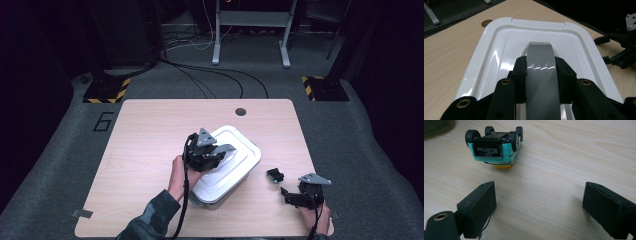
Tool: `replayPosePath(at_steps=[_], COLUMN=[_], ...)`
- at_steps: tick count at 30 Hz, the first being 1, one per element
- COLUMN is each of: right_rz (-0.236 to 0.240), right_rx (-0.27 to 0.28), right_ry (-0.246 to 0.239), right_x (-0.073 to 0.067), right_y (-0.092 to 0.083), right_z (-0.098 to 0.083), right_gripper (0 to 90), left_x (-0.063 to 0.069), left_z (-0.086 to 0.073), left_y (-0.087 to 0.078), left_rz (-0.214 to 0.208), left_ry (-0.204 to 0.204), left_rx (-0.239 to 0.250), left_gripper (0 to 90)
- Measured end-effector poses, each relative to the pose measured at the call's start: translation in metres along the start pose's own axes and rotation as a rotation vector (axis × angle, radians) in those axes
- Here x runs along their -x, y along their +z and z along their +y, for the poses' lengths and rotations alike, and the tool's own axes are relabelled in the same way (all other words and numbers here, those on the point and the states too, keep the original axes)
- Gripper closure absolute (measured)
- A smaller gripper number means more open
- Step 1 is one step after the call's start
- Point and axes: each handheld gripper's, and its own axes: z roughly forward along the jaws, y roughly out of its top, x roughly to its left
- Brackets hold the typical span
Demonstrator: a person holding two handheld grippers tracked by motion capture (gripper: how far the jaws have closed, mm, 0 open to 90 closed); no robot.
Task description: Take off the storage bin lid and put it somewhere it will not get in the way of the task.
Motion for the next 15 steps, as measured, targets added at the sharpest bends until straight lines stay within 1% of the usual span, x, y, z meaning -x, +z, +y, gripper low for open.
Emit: replayPosePath(at_steps=[2, 3, 7, 10, 15], right_rz=[0.0, 0.0, 0.001, 0.001, 0.001], right_rx=[0.001, 0.002, 0.001, 0.001, 0.001], right_ry=[0.002, 0.001, 0.001, 0.002, 0.0], right_x=[0.0, 0.0, 0.0, 0.0, 0.0], right_y=[0.0, 0.0, 0.0, 0.0, 0.0], right_z=[0.0, 0.0, 0.0, 0.0, 0.0], right_gripper=[10.9, 10.9, 10.9, 10.9, 10.9], left_x=[-0.001, -0.002, -0.003, -0.003, -0.01], left_z=[0.001, 0.002, 0.005, 0.006, 0.006], left_y=[-0.004, -0.006, -0.014, -0.018, -0.024], left_rz=[-0.007, -0.002, 0.005, 0.011, 0.02], left_ry=[0.004, 0.016, 0.031, 0.028, 0.028], left_rx=[0.003, -0.001, 0.012, 0.023, 0.035], left_gripper=[66.2, 66.2, 66.3, 66.3, 66.3])
